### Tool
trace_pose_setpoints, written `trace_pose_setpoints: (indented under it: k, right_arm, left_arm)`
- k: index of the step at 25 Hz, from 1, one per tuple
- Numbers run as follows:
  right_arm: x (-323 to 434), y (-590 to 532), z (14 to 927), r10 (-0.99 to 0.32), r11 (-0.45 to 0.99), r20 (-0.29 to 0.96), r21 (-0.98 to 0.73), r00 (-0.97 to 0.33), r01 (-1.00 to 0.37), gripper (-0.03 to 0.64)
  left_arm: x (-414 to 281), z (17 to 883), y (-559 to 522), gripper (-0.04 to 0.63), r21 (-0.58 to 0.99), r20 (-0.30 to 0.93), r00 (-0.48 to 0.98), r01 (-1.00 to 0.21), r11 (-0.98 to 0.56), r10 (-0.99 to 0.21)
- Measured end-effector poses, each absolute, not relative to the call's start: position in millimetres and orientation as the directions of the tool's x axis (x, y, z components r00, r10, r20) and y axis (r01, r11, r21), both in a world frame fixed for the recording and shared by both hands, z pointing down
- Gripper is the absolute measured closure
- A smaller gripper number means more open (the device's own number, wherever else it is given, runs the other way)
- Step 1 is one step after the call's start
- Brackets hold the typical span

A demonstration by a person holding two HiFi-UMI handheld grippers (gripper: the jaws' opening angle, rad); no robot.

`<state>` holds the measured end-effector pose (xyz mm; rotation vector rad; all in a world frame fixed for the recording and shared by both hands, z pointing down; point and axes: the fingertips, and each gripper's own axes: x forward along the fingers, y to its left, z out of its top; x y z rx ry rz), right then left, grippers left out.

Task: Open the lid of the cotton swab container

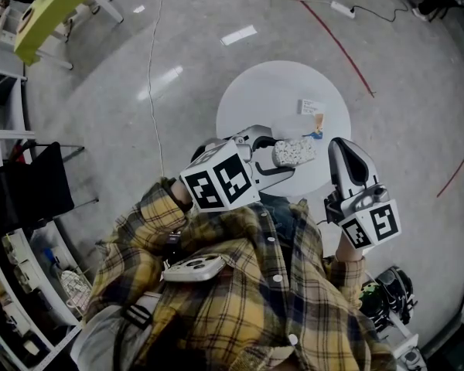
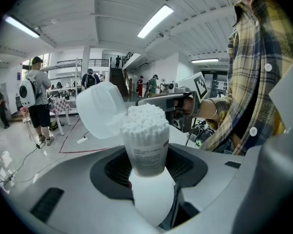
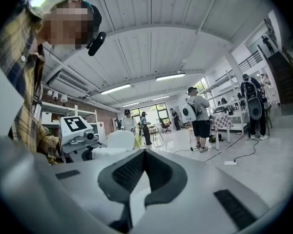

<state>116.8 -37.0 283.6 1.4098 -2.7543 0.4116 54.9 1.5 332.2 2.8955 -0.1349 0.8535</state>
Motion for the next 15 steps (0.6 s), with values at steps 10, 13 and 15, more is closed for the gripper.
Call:
trace_pose_setpoints:
  k: [10,13,15]
  right_arm:
    - [117.8,-30.2,284.2,-0.784,0.568,0.147,-0.22,-0.603,-0.793,0.601]
    - [119.0,-29.1,283.2,-0.785,0.567,0.146,-0.22,-0.602,-0.794,0.601]
    - [117.9,-28.9,283.3,-0.787,0.565,0.143,-0.223,-0.6,-0.794,0.601]
  left_arm:
    - [60.2,332.9,7.7,0.383,0.088,0.552,0.832,-0.11,-0.99,-0.043]
    - [61.9,332.6,9.1,0.383,0.086,0.559,0.828,-0.1,-0.991,-0.036]
    - [60.7,332.9,9.5,0.383,0.085,0.563,0.826,-0.096,-0.992,-0.032]
